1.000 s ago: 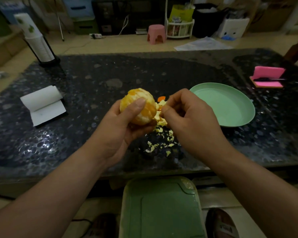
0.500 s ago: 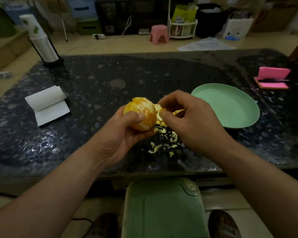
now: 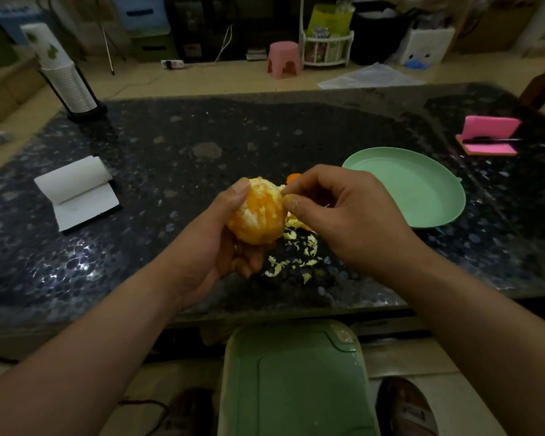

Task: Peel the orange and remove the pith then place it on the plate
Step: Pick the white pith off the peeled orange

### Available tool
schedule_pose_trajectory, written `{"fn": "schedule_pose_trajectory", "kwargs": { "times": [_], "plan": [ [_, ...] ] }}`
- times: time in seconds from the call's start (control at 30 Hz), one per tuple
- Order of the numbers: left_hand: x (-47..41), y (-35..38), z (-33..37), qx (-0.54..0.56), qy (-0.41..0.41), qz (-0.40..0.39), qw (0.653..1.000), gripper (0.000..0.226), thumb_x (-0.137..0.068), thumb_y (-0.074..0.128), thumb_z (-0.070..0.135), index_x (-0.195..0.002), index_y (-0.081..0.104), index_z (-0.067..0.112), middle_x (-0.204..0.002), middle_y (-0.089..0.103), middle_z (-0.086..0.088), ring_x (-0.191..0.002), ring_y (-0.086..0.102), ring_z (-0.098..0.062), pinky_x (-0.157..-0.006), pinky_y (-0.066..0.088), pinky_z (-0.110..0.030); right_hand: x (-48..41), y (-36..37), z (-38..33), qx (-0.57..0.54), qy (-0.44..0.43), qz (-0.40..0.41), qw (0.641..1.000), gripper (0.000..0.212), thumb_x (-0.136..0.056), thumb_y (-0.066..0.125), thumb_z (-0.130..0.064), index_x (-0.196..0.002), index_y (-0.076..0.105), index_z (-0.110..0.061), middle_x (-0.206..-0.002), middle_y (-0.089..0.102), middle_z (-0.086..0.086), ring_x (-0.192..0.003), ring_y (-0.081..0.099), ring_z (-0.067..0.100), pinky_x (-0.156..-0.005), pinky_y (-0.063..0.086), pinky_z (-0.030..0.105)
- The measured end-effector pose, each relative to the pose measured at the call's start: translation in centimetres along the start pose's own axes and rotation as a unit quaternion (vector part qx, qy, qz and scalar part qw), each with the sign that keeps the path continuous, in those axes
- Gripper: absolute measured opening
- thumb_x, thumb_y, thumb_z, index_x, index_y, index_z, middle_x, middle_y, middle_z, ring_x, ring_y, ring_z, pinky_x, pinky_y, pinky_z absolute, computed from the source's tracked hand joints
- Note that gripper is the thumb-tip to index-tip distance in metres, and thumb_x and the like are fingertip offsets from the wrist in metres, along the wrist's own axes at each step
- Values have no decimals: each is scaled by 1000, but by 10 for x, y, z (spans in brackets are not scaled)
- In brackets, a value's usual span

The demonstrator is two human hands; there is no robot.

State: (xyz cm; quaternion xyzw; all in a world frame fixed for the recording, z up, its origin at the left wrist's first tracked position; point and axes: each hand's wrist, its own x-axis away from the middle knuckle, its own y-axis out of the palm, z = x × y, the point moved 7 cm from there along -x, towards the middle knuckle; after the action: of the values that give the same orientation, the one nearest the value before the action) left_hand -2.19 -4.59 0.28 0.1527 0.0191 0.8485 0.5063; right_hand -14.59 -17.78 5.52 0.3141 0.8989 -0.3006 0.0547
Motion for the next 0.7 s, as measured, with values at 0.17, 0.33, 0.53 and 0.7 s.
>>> {"fn": "schedule_pose_trajectory", "kwargs": {
  "times": [0.17, 0.33, 0.53, 0.7],
  "plan": [
    [0, 2, 3, -21, -1, -2, 1000, 54, -95, 50, 71, -100, 80, 27, -90, 66, -21, -57, 54, -24, -46, 41, -29, 1, -3, -5, 11, -25, -1, 1000, 11, -97, 78, -28, -108, 78, -26, -85, 75, -11, -78, 71, 5, -66, 51, 14],
    [-1, -3, -1, -90, -27, 14, 995, 73, -87, 51, 76, -119, 69, 13, -83, 68, -16, -56, 55, -23, -47, 42, -28, 2, -2, -7, 88, -41, -9, 995, 4, -97, 77, -31, -98, 79, -28, -79, 72, -16, -77, 70, 2, -65, 51, 17],
    [-1, -1, -7, -98, -57, 21, 993, 76, -85, 54, 82, -121, 70, 17, -83, 68, -13, -59, 55, -22, -53, 41, -31, 3, 2, 3, 66, 12, -16, 998, 7, -98, 75, -33, -103, 77, -29, -83, 72, -15, -76, 68, 1, -64, 50, 17],
    [0, 1, -1, -68, -60, 7, 996, 86, -93, 38, 83, -117, 74, 9, -89, 64, -18, -59, 55, -23, -54, 42, -30, 6, 17, 4, 12, 52, -100, 993, 49, -91, 80, -44, -135, 60, -44, -122, 66, -17, -97, 71, -4, -75, 63, 21]
  ]
}}
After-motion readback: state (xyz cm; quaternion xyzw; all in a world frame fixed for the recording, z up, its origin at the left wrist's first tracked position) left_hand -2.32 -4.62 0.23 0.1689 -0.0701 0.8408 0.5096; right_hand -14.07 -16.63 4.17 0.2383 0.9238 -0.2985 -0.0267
